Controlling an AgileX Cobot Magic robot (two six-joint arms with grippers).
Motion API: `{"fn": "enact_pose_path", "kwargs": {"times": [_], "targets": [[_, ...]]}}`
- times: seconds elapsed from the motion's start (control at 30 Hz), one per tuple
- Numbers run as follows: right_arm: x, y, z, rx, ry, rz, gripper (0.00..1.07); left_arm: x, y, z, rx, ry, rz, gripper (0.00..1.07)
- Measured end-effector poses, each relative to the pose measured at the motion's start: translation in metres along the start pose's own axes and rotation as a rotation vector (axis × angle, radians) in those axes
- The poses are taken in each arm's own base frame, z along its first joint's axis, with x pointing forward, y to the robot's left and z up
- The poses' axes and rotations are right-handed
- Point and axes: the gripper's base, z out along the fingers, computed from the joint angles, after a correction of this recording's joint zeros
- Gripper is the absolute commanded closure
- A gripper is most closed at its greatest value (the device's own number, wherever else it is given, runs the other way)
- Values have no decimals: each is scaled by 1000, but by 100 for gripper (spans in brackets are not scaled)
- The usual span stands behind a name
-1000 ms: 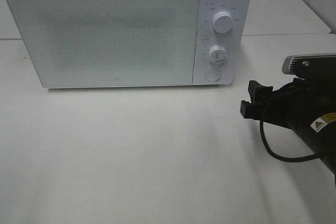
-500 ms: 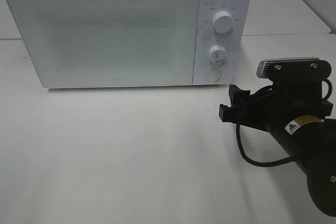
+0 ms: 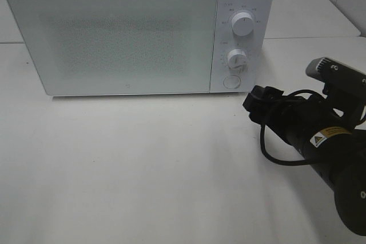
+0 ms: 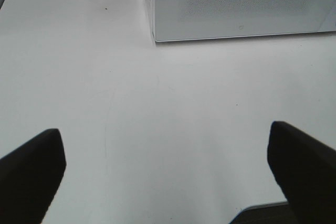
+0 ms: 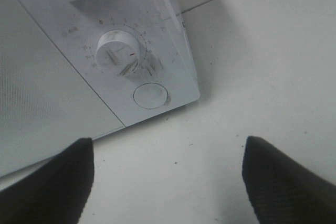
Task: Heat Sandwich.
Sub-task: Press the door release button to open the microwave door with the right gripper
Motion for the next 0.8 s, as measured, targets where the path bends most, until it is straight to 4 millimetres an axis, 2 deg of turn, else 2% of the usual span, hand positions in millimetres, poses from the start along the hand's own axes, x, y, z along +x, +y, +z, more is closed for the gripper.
{"fn": "enact_pose_path", "kwargs": {"times": [0.1,0.13,0.2,0.23,0.33,0.4,0.43,0.53,0.57,0.6,0.7,0.73,0.77,0.8], "targets": [[0,0,0,0,0,97,32,0,0,0,0,0,0,3],[0,0,0,0,0,198,32,0,0,0,0,0,0,3],[0,0,0,0,0,305,32,0,0,0,0,0,0,3],[0,0,0,0,0,305,32,0,0,0,0,0,0,3],[0,0,0,0,0,490,32,0,0,0,0,0,0,3],[0,0,0,0,0,527,32,0,0,0,0,0,0,3],[0,0,0,0,0,619,32,0,0,0,0,0,0,3],[0,0,0,0,0,746,33,0,0,0,0,0,0,3],[0,0,0,0,0,746,33,0,0,0,0,0,0,3],[0,0,0,0,0,838,34,0,0,0,0,0,0,3],[0,0,0,0,0,939,43,0,0,0,0,0,0,3],[0,0,0,0,0,939,43,0,0,0,0,0,0,3],[0,0,0,0,0,987,51,0,0,0,0,0,0,3],[0,0,0,0,0,1001,56,0,0,0,0,0,0,3]]}}
